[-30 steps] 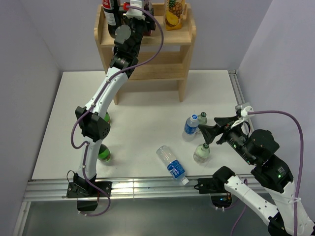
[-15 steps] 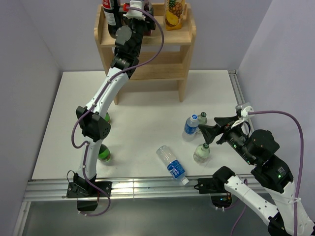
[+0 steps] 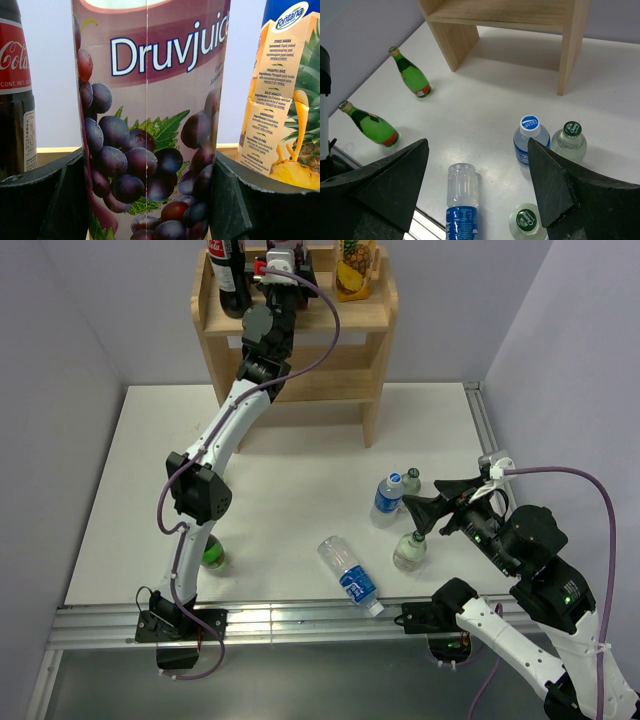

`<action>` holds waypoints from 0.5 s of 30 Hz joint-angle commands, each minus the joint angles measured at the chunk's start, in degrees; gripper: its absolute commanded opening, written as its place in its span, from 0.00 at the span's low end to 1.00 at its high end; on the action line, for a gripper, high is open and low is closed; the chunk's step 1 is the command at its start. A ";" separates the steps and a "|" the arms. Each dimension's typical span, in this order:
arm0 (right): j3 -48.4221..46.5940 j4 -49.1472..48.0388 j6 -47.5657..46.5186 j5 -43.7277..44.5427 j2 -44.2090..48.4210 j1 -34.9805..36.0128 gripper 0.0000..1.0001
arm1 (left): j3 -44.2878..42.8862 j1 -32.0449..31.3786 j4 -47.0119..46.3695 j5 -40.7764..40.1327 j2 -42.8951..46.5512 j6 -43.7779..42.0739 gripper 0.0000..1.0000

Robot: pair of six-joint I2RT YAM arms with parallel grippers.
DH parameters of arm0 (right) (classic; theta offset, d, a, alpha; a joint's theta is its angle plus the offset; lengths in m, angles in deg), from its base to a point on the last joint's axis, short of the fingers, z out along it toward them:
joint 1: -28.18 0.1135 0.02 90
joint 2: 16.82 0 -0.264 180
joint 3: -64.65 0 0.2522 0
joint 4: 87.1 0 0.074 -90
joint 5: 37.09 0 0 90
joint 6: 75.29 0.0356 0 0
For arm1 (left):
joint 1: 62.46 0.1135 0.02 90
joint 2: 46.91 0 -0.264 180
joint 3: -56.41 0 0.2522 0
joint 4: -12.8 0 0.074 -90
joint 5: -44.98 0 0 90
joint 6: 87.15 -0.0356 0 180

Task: Place and organize the beverage onto the shelf
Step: Place the drink on the shelf.

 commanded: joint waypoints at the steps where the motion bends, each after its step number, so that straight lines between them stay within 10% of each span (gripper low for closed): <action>1: 0.21 -2.38 0.27 -0.17 0.57 0.11 0.86 | 2.87 0.97 7.87 -1.63 -5.06 2.12 0.52; 15: 0.56 -2.99 0.19 -0.26 0.48 0.11 0.86 | 3.93 1.24 3.56 -4.53 -7.88 0.81 0.52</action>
